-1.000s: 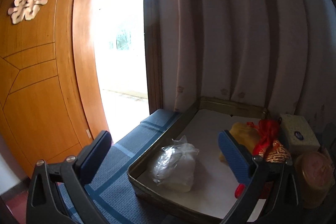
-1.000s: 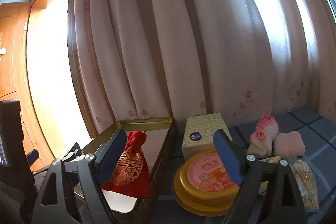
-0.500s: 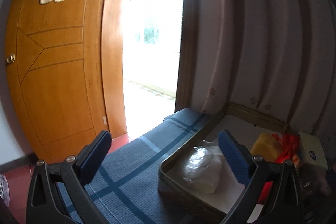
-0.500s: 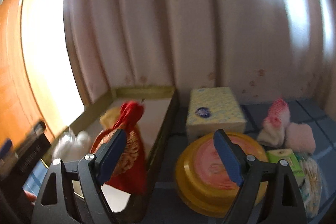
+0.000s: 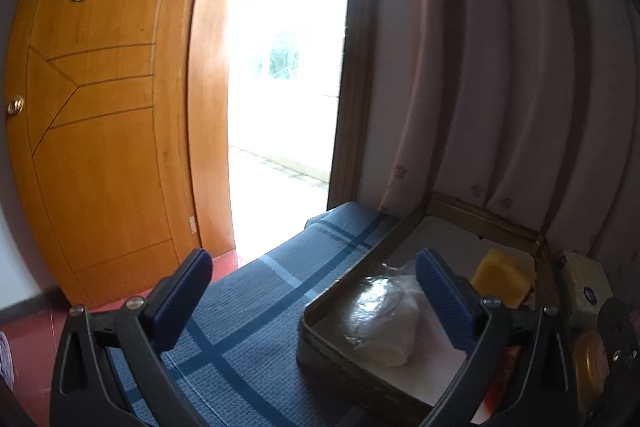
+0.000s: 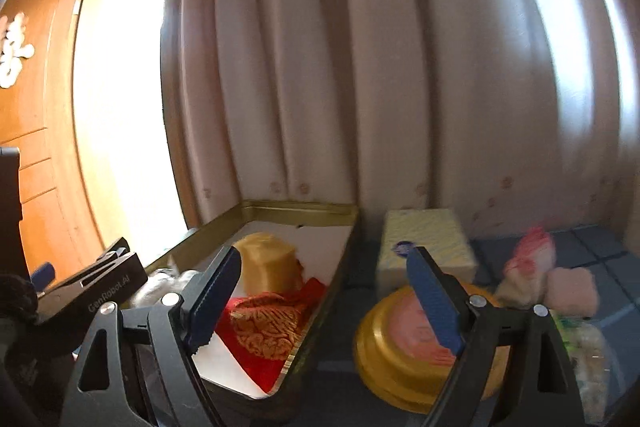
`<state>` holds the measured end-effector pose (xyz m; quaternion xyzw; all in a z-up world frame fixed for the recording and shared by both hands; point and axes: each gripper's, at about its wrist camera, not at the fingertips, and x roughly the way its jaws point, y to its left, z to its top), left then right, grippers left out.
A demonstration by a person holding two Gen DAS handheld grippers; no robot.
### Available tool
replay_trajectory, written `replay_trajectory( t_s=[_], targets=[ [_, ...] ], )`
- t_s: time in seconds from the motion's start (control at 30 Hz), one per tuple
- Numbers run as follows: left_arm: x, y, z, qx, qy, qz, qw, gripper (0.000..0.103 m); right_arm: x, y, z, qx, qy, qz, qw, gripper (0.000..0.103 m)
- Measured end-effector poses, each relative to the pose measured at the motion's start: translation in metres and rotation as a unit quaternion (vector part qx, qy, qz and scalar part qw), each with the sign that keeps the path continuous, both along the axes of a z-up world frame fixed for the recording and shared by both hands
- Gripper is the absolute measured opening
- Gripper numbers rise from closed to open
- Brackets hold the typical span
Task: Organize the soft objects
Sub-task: 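Withdraw both tools from the tray toward the remaining items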
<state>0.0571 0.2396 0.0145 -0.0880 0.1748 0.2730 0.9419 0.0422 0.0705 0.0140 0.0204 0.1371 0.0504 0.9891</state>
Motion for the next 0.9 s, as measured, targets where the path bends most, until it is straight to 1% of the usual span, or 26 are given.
replay_trajectory(
  t_s=[0.13,0.2,0.33,0.47,0.57,0.9],
  targets=[
    [0.001,-0.011,0.001,0.022,0.001,-0.016,0.9996,0.103,-0.008,-0.011,0.002,0.004,-0.001,-0.011,1.0,0.087],
    [-0.002,-0.016,0.001,0.024,0.0,-0.026,0.9994,0.103,-0.007,-0.017,0.003,0.008,-0.001,-0.015,1.0,0.087],
    [-0.01,-0.032,0.003,0.045,-0.01,-0.032,0.9984,0.103,-0.014,-0.031,0.003,0.014,-0.005,-0.032,0.999,0.087],
    [-0.013,-0.044,0.003,0.046,-0.007,-0.046,0.9979,0.103,-0.019,-0.038,0.003,0.015,-0.006,-0.042,0.999,0.087],
    [-0.014,-0.053,0.003,0.047,-0.005,-0.055,0.9974,0.103,-0.026,-0.05,0.004,0.022,-0.016,-0.057,0.998,0.087],
    [-0.019,-0.09,0.002,0.049,-0.002,-0.095,0.9942,0.103,-0.042,-0.088,0.003,0.029,-0.025,-0.087,0.995,0.087]
  ],
)
